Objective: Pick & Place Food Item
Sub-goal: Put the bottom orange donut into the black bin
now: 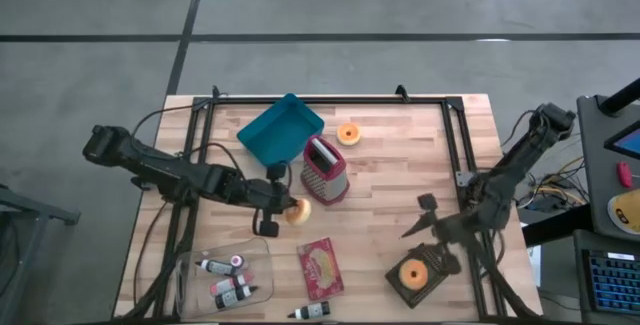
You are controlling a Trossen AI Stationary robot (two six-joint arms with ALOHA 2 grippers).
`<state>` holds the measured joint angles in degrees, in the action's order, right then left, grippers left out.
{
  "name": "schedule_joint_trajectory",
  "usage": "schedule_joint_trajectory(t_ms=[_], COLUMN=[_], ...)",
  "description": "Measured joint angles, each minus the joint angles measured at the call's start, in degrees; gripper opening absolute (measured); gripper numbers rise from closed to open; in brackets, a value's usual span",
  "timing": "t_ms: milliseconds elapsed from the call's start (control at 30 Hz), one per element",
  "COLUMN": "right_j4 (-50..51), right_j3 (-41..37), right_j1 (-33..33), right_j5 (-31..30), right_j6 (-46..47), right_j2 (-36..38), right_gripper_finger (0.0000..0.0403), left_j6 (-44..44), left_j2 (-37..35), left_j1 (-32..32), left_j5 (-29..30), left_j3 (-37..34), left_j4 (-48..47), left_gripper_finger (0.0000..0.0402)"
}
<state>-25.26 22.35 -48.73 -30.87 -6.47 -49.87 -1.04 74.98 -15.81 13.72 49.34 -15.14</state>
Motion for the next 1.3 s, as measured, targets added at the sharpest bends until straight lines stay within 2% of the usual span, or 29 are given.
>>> schedule_joint_trajectory(t_ms=[200,333,567,767,1300], right_j4=[-1.4,-2.9,-2.8,-2.0,-1.5], right_j3=[-8.8,-12.7,-14.8,-14.5,-14.3], right_j1=[0.1,0.0,0.0,0.0,0.0], right_j5=[0.0,-0.1,-0.3,-0.8,-3.8], right_j6=[-0.9,-2.5,-4.4,-5.4,-7.7], right_j2=[13.4,19.8,25.1,25.4,25.4], right_gripper_finger=[0.0151,0.0151,0.0152,0.0151,0.0152], left_j6=[-2.4,-4.2,-6.2,-8.9,-16.4], left_j2=[0.6,3.3,11.8,21.7,45.5], left_j1=[-0.6,-0.9,-0.9,-0.9,-0.9], left_j5=[-1.9,-6.0,-11.0,-13.8,-27.5], left_j3=[0.0,0.0,2.5,12.0,42.5], left_j4=[7.4,15.1,25.0,25.2,21.2], left_gripper_finger=[0.0,0.0,0.0,0.0,0.0])
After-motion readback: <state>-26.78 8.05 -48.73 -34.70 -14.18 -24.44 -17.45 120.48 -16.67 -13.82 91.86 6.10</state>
